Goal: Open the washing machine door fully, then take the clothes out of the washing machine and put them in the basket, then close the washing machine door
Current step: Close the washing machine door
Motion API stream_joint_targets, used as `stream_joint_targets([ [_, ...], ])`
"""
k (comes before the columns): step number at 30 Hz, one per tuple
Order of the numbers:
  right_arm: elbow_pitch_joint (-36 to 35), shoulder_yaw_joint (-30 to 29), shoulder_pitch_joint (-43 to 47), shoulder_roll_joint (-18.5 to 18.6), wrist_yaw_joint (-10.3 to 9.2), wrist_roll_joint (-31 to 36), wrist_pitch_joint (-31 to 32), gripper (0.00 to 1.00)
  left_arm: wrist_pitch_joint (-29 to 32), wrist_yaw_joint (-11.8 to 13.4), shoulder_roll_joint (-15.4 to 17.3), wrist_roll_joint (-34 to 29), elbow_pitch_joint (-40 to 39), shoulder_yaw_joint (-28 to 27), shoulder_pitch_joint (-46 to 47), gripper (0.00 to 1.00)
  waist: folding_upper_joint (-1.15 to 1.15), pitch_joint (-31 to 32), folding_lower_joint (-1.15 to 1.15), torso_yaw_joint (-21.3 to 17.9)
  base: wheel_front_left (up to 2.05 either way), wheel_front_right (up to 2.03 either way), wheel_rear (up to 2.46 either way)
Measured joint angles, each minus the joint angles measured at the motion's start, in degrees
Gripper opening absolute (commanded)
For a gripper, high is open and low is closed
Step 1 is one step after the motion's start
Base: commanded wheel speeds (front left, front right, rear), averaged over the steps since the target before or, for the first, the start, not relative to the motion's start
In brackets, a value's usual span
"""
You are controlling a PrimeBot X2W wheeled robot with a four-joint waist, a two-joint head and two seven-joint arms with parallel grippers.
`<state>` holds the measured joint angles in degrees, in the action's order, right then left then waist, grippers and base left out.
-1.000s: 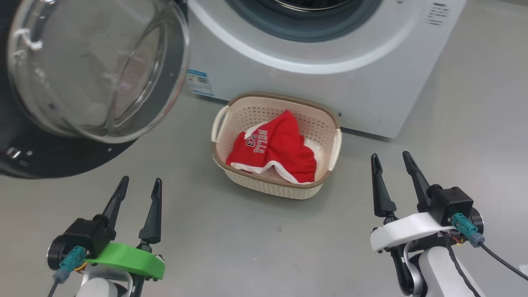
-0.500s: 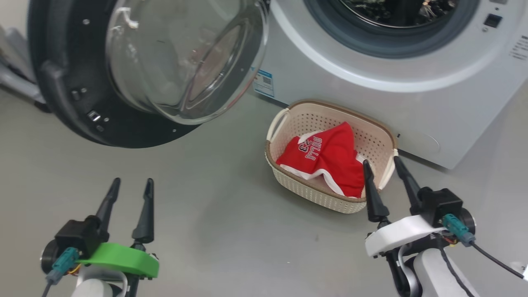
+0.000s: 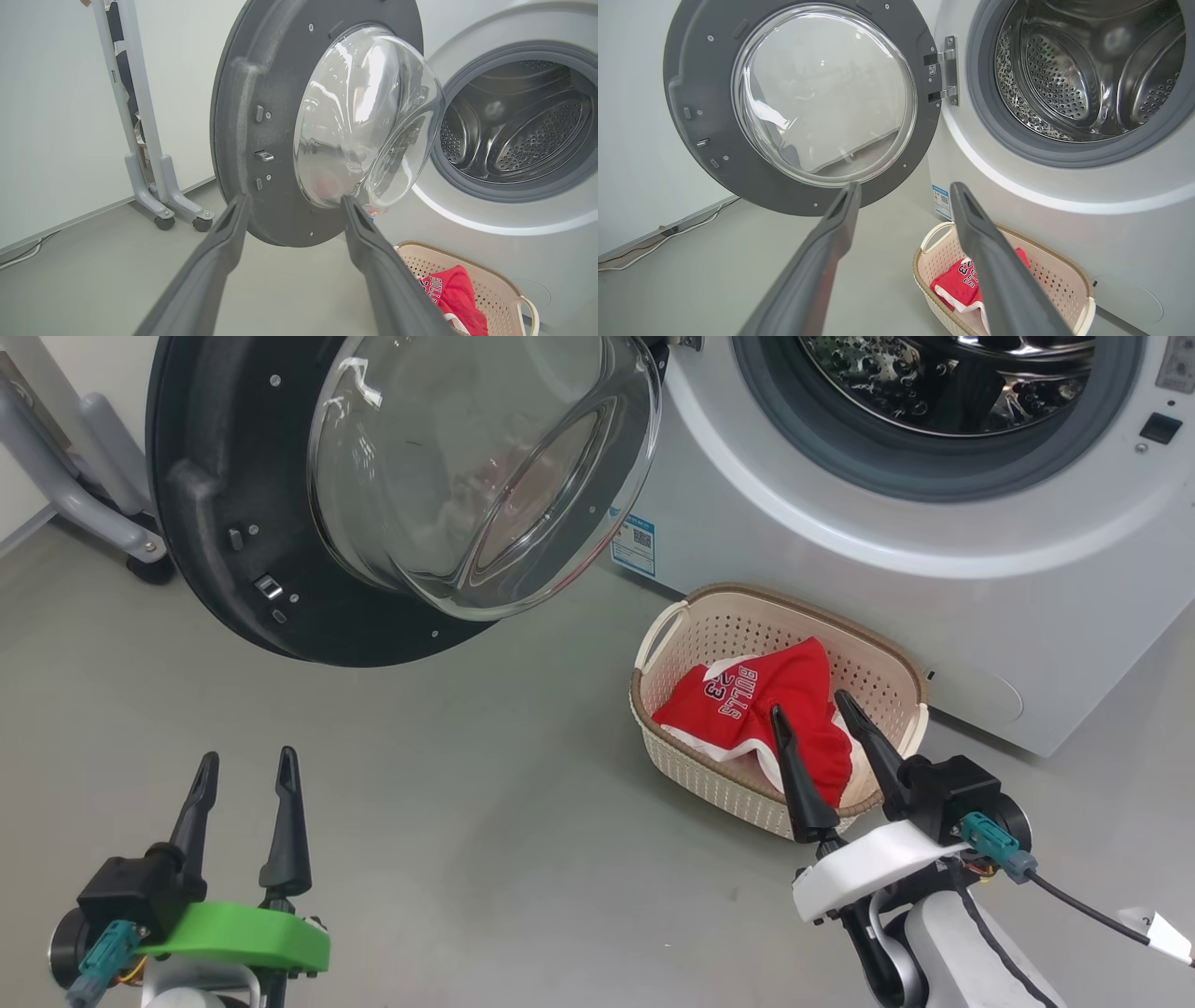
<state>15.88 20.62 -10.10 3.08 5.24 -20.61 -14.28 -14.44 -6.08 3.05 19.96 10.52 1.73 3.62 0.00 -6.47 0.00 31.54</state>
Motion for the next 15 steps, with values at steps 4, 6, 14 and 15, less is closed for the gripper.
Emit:
stream_joint_targets([
  [4,0.4,0.3,-0.2,0.0,0.01,-0.4,0.0,1.00,0.0,0.0,0.0,-0.1,-0.4,-0.2,-0.3,1.00,0.00,0.0,0.00,0.0,0.00,0.00,0.00],
  [6,0.6,0.4,-0.3,0.0,0.01,-0.4,0.0,1.00,0.0,0.0,-0.1,-0.1,-0.6,-0.4,-0.4,1.00,0.00,0.0,0.00,0.0,0.00,0.00,0.00],
  [14,1.2,0.2,-0.6,0.0,0.01,-0.6,0.0,1.00,0.0,0.0,-0.2,-0.3,-1.1,-0.4,-0.7,1.00,0.00,0.1,0.00,-0.2,0.00,0.00,0.00],
  [15,1.2,0.2,-0.6,0.0,0.01,-0.6,0.0,1.00,0.0,0.0,-0.2,-0.3,-1.1,-0.4,-0.7,1.00,0.00,0.1,0.00,-0.2,0.00,0.00,0.00],
])
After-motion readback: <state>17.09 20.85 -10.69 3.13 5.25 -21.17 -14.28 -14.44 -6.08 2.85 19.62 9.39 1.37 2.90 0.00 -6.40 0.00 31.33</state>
